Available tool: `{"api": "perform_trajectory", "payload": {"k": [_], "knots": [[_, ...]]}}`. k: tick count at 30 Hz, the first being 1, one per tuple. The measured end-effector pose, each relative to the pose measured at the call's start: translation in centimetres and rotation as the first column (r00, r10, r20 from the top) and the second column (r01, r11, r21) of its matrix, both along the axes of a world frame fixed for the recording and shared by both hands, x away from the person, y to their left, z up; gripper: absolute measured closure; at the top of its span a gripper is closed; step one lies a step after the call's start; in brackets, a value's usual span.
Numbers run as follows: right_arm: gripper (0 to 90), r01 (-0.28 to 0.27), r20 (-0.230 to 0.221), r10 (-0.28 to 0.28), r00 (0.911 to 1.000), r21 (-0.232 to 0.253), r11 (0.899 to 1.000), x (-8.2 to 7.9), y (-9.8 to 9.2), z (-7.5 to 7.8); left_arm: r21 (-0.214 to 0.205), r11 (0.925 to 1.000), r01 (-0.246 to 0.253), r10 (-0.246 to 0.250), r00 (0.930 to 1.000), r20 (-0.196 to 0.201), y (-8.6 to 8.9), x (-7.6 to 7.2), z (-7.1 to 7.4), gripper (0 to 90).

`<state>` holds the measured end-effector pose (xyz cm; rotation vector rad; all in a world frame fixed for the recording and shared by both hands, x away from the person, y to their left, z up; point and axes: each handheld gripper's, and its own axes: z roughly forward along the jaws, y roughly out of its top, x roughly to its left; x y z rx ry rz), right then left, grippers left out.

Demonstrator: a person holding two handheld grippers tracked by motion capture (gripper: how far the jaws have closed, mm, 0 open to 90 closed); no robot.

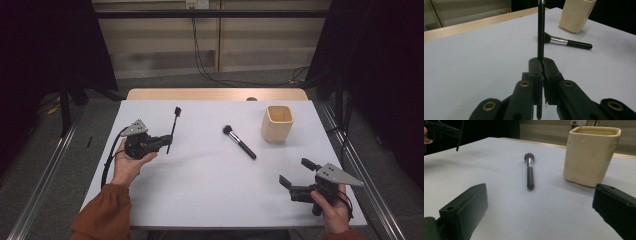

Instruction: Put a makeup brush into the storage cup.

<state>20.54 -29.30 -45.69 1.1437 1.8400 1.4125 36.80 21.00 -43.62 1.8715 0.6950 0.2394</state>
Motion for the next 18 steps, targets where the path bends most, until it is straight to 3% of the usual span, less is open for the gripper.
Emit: {"api": "perform_trajectory", "payload": {"k": [8, 12, 18], "knots": [[0.0, -0.001, 0.011, 0.001, 0.9999, 0.005, 1.0, 0.0, 0.1, 0.1, -0.013, 0.9999, 0.011, -0.01, 0.9995, 0.029, 0.2, -1.9, 0.2, 86.2], [0.0, -0.005, 0.015, 0.004, 0.9999, 0.004, 1.0, 0.0, 0.1, 0.1, -0.01, 0.9998, 0.02, -0.019, 0.9996, 0.023, 0.3, -2.8, 0.0, 86.3], [0.0, -0.009, 0.022, 0.009, 0.9997, 0.006, 1.0, 0.1, 0.5, 0.1, -0.041, 0.9987, 0.031, -0.03, 0.9992, 0.027, -0.1, -4.0, 0.6, 86.3]]}}
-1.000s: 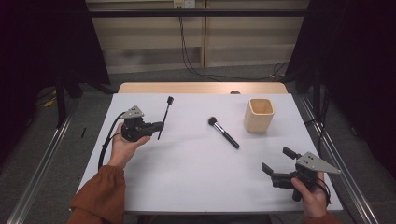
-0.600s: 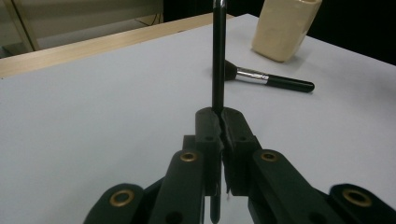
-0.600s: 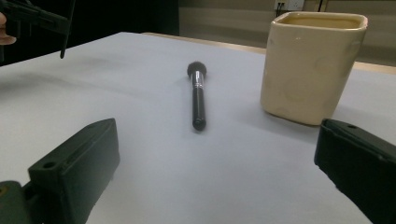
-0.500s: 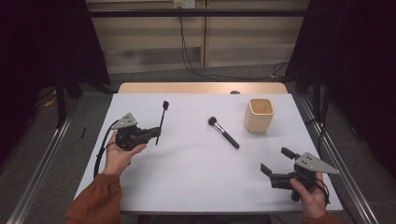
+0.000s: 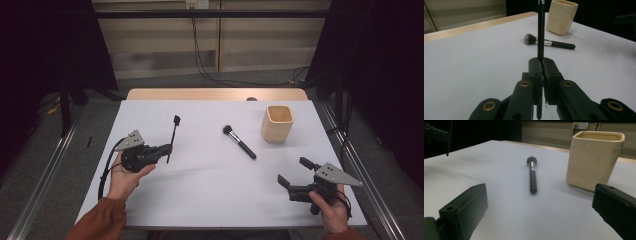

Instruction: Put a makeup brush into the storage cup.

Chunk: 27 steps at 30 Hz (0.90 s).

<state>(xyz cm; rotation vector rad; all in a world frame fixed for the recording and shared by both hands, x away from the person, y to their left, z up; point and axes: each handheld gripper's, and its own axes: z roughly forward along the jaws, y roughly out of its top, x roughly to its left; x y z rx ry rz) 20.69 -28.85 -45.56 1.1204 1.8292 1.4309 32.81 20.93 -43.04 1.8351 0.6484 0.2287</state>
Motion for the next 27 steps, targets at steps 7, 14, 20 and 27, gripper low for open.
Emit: {"api": "perform_trajectory", "payload": {"k": [7, 14, 20, 27], "knots": [[0.0, -0.013, 0.012, 0.013, 0.9998, 0.004, 1.0, 0.2, 0.6, 0.3, -0.006, 0.9998, 0.021, -0.021, 0.9998, 0.002, -0.7, -1.5, -0.1, 86.2], [0.0, -0.059, 0.005, 0.059, 0.9982, 0.003, 0.998, 0.5, 1.1, 0.3, -0.023, 0.9995, 0.022, -0.022, 0.9998, 0.003, -1.2, -2.1, -0.1, 86.2], [0.0, -0.088, 0.011, 0.088, 0.9961, 0.013, 0.996, 0.8, 2.3, 0.6, -0.04, 0.9984, 0.038, -0.038, 0.9993, 0.0, -1.8, -2.7, -0.3, 86.2], [0.0, -0.154, 0.038, 0.153, 0.9875, 0.018, 0.988, 1.2, 3.9, 1.2, -0.039, 0.9972, 0.065, -0.065, 0.9979, -0.002, -2.7, -3.0, -0.2, 86.2]]}}
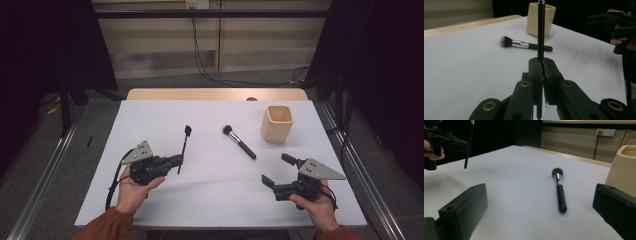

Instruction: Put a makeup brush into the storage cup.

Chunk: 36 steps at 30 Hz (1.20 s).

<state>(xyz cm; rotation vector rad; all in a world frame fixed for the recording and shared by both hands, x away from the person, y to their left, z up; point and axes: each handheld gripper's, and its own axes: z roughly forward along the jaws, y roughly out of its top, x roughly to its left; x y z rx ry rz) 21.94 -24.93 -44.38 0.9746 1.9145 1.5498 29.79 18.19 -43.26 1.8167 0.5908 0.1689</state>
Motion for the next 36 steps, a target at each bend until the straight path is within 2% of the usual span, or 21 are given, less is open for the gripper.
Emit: {"api": "perform_trajectory", "payload": {"k": [7, 13, 16, 18, 21, 24, 26, 30, 33, 36], "knots": [[0.0, -0.045, -0.007, 0.045, 0.9989, 0.013, 0.999, 0.8, 1.7, 0.5, -0.008, 0.9996, 0.027, -0.027, 0.9996, 0.003, -1.2, -0.1, 0.2, 86.2], [0.0, -0.076, 0.011, 0.075, 0.9971, 0.037, 0.996, 1.5, 2.8, 1.6, -0.008, 0.9993, 0.037, -0.037, 0.9993, 0.012, -2.2, -0.1, 0.6, 86.2], [0.0, -0.119, 0.027, 0.118, 0.9926, 0.055, 0.991, 1.9, 3.5, 2.4, -0.01, 0.9989, 0.046, -0.046, 0.9989, 0.013, -3.0, 0.0, 0.8, 86.2], [0.0, -0.125, 0.027, 0.124, 0.9919, 0.059, 0.99, 2.1, 4.0, 2.9, -0.005, 0.9984, 0.057, -0.057, 0.9982, 0.017, -3.6, 0.1, 0.9, 86.2], [0.0, -0.133, 0.017, 0.132, 0.9911, 0.061, 0.989, 2.5, 4.7, 3.1, 0.001, 0.9975, 0.071, -0.071, 0.9973, 0.022, -4.4, 0.3, 1.1, 86.2], [0.0, -0.169, 0.009, 0.169, 0.9857, 0.06, 0.984, 2.9, 5.3, 3.2, -0.007, 0.9966, 0.083, -0.082, 0.9963, 0.024, -5.1, 0.4, 1.3, 86.2], [0.0, -0.178, 0.003, 0.178, 0.984, 0.062, 0.982, 3.2, 5.5, 3.4, 0.003, 0.9957, 0.092, -0.092, 0.9954, 0.026, -5.5, 0.5, 1.4, 86.2], [0.0, -0.179, -0.003, 0.18, 0.9837, 0.077, 0.981, 3.7, 6.0, 4.1, 0.0, 0.994, 0.109, -0.109, 0.9937, 0.024, -6.2, 0.3, 1.2, 86.2], [1.4, -0.211, -0.008, 0.212, 0.9772, 0.067, 0.975, 3.9, 6.6, 4.2, -0.001, 0.9919, 0.127, -0.127, 0.9917, 0.018, -6.7, 0.1, 0.6, 86.2], [2.0, -0.221, -0.008, 0.222, 0.9751, 0.069, 0.973, 4.0, 7.3, 4.1, 0.005, 0.9913, 0.132, -0.132, 0.9911, 0.019, -6.9, 0.0, 0.4, 86.2]]}}
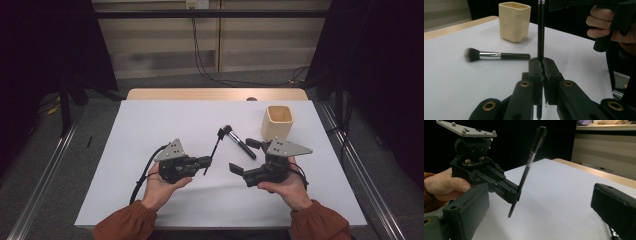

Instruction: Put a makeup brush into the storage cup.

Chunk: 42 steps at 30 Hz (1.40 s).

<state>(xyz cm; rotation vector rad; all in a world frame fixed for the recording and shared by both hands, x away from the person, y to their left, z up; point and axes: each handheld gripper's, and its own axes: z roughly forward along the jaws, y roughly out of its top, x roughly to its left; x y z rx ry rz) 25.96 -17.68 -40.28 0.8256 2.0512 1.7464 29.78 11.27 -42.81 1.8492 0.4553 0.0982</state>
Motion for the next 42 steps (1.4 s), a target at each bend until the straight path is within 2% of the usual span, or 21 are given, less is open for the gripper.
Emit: {"api": "perform_trajectory", "payload": {"k": [3, 8, 11, 16, 18, 19, 25, 28, 31, 37, 42], "knots": [[3.2, -0.009, 0.003, 0.009, 1.0, 0.005, 1.0, 0.2, 0.5, 0.0, -0.015, 0.9999, -0.003, 0.003, 1.0, 0.003, -0.1, -0.1, 0.0, 86.2], [6.9, -0.03, 0.0, 0.03, 0.9996, 0.014, 0.999, 0.8, 1.5, 0.2, -0.018, 0.9998, -0.006, 0.006, 1.0, 0.001, -0.2, -0.2, -0.1, 86.2], [12.8, -0.052, -0.008, 0.052, 0.9986, 0.016, 0.999, 1.2, 2.1, 0.3, -0.016, 0.9999, -0.005, 0.005, 1.0, 0.004, -0.3, -0.3, -0.3, 86.2], [21.2, -0.045, -0.004, 0.045, 0.999, 0.011, 0.999, 1.5, 2.8, 0.1, -0.009, 1.0, 0.002, -0.002, 1.0, -0.007, -0.6, -0.4, -0.8, 86.2], [28.7, -0.057, -0.008, 0.057, 0.9983, 0.022, 0.998, 1.6, 2.9, 0.0, -0.011, 0.9999, 0.0, 0.0, 1.0, -0.008, -0.7, -0.4, -0.9, 86.2], [29.0, -0.056, -0.014, 0.056, 0.9983, 0.022, 0.998, 1.7, 2.9, 0.0, -0.015, 0.9999, -0.001, 0.001, 1.0, -0.009, -0.6, -0.4, -0.9, 86.2], [46.8, -0.07, -0.013, 0.07, 0.9974, 0.0, 0.998, 1.8, 3.2, -0.5, -0.017, 0.9998, 0.001, -0.001, 1.0, -0.006, -0.6, -0.4, -0.9, 86.2], [55.4, -0.064, -0.019, 0.064, 0.9978, 0.017, 0.998, 1.9, 3.4, -0.8, -0.013, 0.9999, 0.006, -0.006, 1.0, -0.002, -0.5, -0.3, -0.8, 86.2], [68.0, -0.066, -0.018, 0.067, 0.9976, 0.03, 0.997, 2.0, 3.5, -1.0, -0.015, 0.9999, 0.003, -0.003, 1.0, -0.004, -0.4, -0.2, -0.9, 86.2], [81.7, -0.08, -0.038, 0.082, 0.9959, 0.051, 0.996, 2.2, 3.5, -1.1, -0.006, 0.9999, 0.015, -0.015, 0.9999, 0.004, -0.5, -0.3, -1.0, 86.1], [83.8, -0.093, -0.052, 0.096, 0.994, 0.058, 0.994, 2.3, 3.4, -1.2, 0.002, 0.9998, 0.018, -0.018, 0.9998, 0.006, -0.7, -0.3, -1.1, 86.0]]}}
